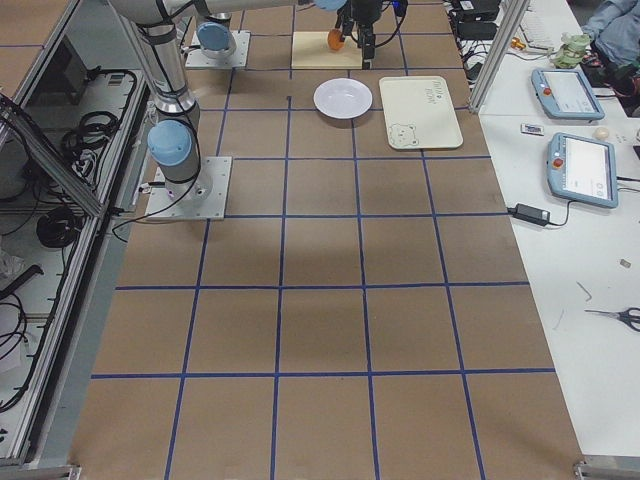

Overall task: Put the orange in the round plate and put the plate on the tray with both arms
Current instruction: 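Lower the left gripper onto the orange on the bamboo board and grasp it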

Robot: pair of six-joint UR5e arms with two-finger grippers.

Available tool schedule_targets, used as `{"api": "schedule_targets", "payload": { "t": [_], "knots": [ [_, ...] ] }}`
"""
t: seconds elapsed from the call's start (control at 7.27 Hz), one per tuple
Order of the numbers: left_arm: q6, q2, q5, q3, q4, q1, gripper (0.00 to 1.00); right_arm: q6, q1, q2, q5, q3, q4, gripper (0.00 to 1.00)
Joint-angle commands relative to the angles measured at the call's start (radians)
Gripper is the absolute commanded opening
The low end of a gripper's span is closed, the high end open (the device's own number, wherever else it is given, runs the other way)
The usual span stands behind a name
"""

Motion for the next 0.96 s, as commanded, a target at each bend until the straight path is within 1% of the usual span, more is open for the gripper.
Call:
{"api": "schedule_targets", "payload": {
  "t": [0.0, 0.14, 0.28, 0.55, 0.69, 0.83],
  "knots": [
    [-0.029, -0.014, -0.002, -0.015, -0.001, 0.001, 0.95, -0.001, 0.001, 0.000, -0.001, 0.000, 0.000, 1.00],
    [-0.037, -0.021, -0.004, -0.013, -0.001, 0.001, 0.49, -0.001, -0.001, 0.000, -0.001, 0.000, 0.000, 1.00],
    [-0.044, -0.020, -0.002, -0.006, -0.002, 0.001, 0.00, -0.003, -0.001, 0.000, -0.002, 0.000, 0.000, 1.00],
    [-0.077, 0.014, 0.001, 0.014, -0.011, -0.001, 0.00, -0.003, -0.001, 0.000, -0.001, 0.000, 0.000, 1.00],
    [-0.089, 0.022, -0.033, 0.067, -0.051, -0.013, 0.00, -0.003, -0.001, 0.000, -0.001, 0.000, 0.000, 1.00],
    [-0.145, 0.005, -0.107, 0.138, -0.120, -0.030, 0.00, -0.001, -0.001, 0.000, -0.001, 0.000, 0.000, 1.00]
  ]
}}
